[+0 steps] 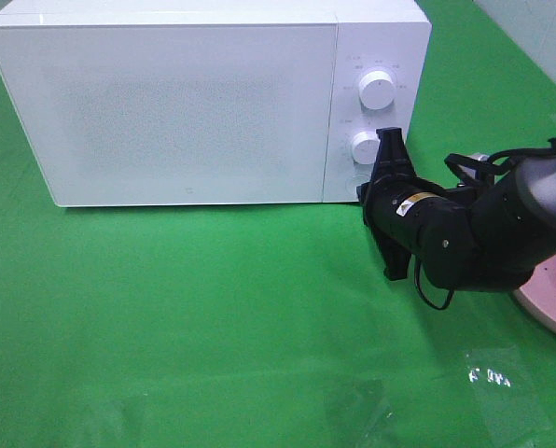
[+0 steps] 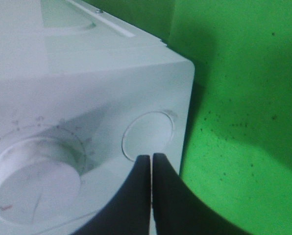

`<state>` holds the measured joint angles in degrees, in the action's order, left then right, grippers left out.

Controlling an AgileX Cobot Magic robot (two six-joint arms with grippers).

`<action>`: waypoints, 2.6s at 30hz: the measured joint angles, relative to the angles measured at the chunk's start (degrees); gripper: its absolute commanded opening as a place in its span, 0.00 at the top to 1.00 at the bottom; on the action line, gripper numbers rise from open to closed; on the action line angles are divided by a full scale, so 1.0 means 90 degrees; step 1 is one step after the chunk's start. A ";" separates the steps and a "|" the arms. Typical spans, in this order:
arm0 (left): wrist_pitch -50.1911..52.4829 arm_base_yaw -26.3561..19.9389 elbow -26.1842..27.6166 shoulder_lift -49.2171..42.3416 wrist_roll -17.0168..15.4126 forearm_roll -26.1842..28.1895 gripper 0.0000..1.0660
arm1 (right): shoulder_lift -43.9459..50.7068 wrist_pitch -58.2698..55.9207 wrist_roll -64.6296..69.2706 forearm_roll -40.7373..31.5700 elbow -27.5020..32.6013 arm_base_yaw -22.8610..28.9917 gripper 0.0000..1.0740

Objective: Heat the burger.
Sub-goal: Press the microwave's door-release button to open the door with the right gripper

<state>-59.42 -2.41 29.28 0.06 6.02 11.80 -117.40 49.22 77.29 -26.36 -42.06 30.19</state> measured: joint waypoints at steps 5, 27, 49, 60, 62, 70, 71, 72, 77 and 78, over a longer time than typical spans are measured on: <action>0.0000 0.0000 0.0000 0.0000 0.0000 0.0000 0.06 | -0.0216 -0.0095 0.0019 0.0013 -0.0280 -0.0019 1.00; 0.0000 0.0000 0.0000 0.0000 0.0000 0.0000 0.06 | -0.0707 0.0255 -0.0286 -0.0427 -0.0688 -0.0025 1.00; 0.0000 0.0000 0.0000 0.0000 0.0000 0.0000 0.06 | -0.0732 0.0089 -0.0108 -0.1458 -0.0999 0.0076 1.00; 0.0000 0.0000 0.0000 0.0000 0.0000 0.0000 0.06 | -0.0751 -0.0140 -0.0325 -0.1903 -0.1337 0.0134 1.00; 0.0000 0.0000 0.0000 0.0000 0.0000 0.0000 0.06 | -0.0777 -0.0153 -0.0433 -0.1986 -0.1356 0.0146 1.00; 0.0000 0.0000 0.0000 0.0000 0.0000 0.0000 0.06 | -0.0840 -0.0134 -0.0573 -0.2254 -0.1458 0.0191 1.00; 0.0000 0.0000 0.0000 0.0000 0.0000 0.0000 0.06 | -0.0840 -0.0134 -0.0573 -0.2254 -0.1458 0.0191 1.00; 0.0000 0.0000 0.0000 0.0000 0.0000 0.0000 0.06 | -0.0840 -0.0134 -0.0573 -0.2254 -0.1458 0.0191 1.00; 0.0000 0.0000 0.0000 0.0000 0.0000 0.0000 0.06 | -0.0815 -0.0274 -0.0573 -0.2273 -0.1464 0.0191 1.00; 0.0000 0.0000 0.0000 0.0000 0.0000 0.0000 0.06 | -0.0815 -0.0274 -0.0573 -0.2273 -0.1464 0.0191 1.00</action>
<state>-59.42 -2.41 29.28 0.06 6.02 11.80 -124.73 46.75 72.14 -46.81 -55.23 31.91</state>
